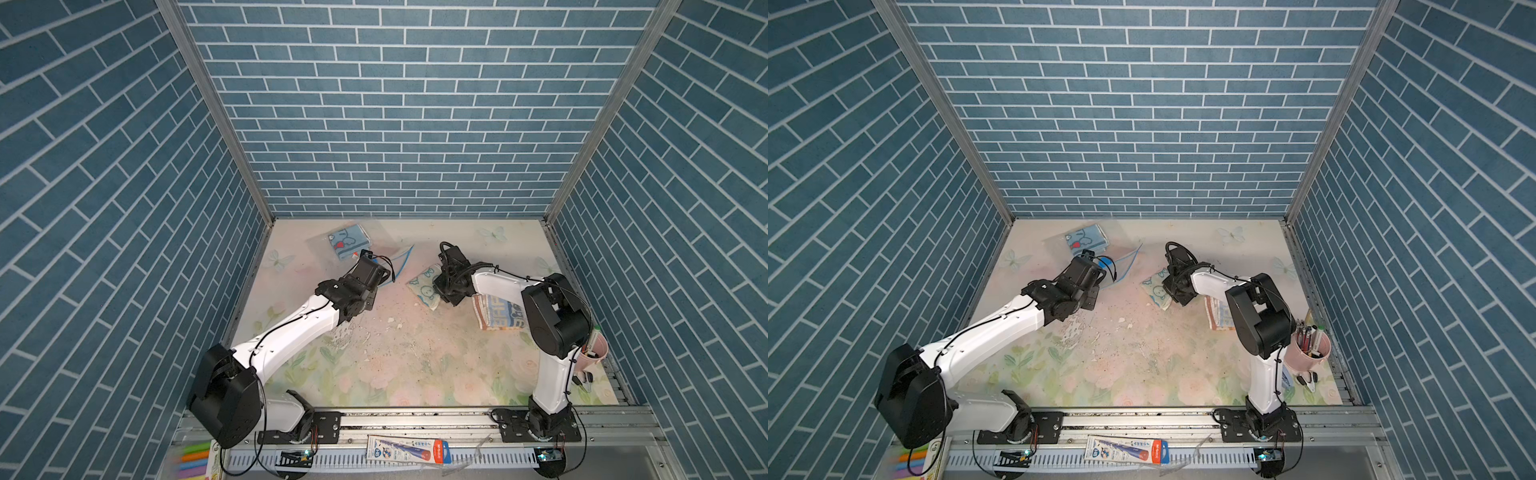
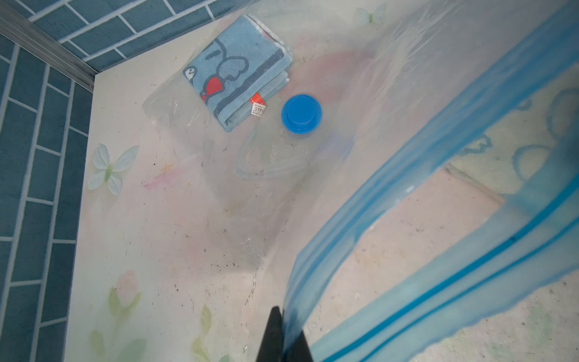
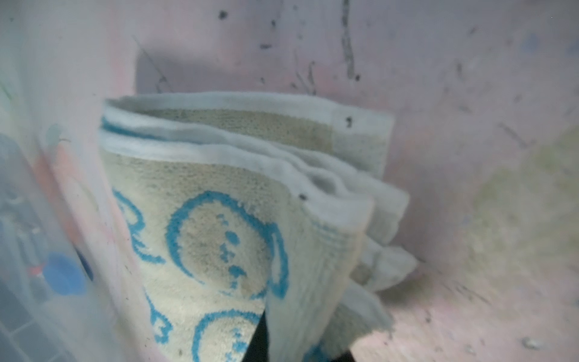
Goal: Place the folded towel into the vacuum bag
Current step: Pick up the towel from the center of the board, then place the towel in the vacuum bag.
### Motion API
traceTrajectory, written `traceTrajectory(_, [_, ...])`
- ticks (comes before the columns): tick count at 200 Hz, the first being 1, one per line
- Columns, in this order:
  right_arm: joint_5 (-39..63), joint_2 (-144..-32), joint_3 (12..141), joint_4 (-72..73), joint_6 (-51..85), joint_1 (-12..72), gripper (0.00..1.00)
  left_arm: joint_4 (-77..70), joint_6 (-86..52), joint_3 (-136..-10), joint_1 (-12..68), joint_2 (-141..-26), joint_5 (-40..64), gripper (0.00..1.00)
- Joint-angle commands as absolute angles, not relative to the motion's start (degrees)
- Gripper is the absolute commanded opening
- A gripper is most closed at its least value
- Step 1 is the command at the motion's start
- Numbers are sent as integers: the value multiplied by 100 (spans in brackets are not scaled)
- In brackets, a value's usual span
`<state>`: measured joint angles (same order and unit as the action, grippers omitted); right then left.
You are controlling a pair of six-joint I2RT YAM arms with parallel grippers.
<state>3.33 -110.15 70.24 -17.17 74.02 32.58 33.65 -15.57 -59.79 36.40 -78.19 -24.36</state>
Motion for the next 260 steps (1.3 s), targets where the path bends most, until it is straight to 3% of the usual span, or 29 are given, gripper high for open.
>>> traceTrajectory(1, [336, -10448, 6933, -1373, 6577, 3136, 20, 3515, -1508, -6199, 3693, -7874, -2569, 0])
traceTrajectory(60, [1895, -9156, 6836, -1811, 5546, 2468, 18, 3115, -836, -6328, 4051, -7754, -2956, 0])
traceTrajectory(145, [3254, -7553, 6923, -2949, 4526, 2004, 17, 2558, -422, -6358, 4059, -7764, -1728, 0])
traceTrajectory(194, [4144, -6898, 6478, -2417, 4789, 2013, 16, 2515, -632, -6603, 4053, -8097, -1285, 0])
traceTrajectory(260, [4945, -6952, 5819, -1338, 5486, 2063, 15, 2531, -859, -6869, 4052, -8439, -1016, 0])
